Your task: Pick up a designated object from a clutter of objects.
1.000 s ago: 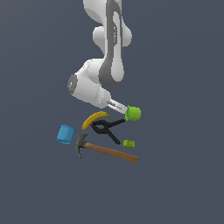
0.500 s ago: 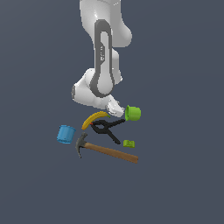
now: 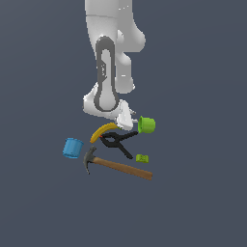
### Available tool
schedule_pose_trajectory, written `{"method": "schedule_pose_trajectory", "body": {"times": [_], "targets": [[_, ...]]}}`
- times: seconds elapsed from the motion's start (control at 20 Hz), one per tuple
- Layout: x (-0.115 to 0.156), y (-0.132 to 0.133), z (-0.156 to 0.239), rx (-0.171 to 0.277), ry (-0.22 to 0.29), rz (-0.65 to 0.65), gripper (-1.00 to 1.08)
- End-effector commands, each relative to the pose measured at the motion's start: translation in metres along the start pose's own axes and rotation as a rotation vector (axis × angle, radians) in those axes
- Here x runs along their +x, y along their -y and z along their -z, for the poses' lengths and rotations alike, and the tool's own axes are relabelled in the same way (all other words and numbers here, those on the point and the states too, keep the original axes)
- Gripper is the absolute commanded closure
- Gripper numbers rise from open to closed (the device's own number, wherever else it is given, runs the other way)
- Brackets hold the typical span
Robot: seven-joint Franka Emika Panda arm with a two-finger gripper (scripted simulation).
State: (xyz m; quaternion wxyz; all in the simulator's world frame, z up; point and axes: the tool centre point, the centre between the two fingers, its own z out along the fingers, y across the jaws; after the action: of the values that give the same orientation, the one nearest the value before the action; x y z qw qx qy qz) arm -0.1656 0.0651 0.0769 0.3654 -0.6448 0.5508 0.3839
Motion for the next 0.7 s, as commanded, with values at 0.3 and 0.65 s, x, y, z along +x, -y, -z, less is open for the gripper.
{"method": "schedule_pose_trajectory", "body": {"times": [0.3,0.65], "targets": [[0.0039,-0.0058,-0.0073,0.057,0.045,-0.088,-0.20],[0.0038,-0.0056,-0.0118,0.056,0.045,-0.087,-0.20]]}}
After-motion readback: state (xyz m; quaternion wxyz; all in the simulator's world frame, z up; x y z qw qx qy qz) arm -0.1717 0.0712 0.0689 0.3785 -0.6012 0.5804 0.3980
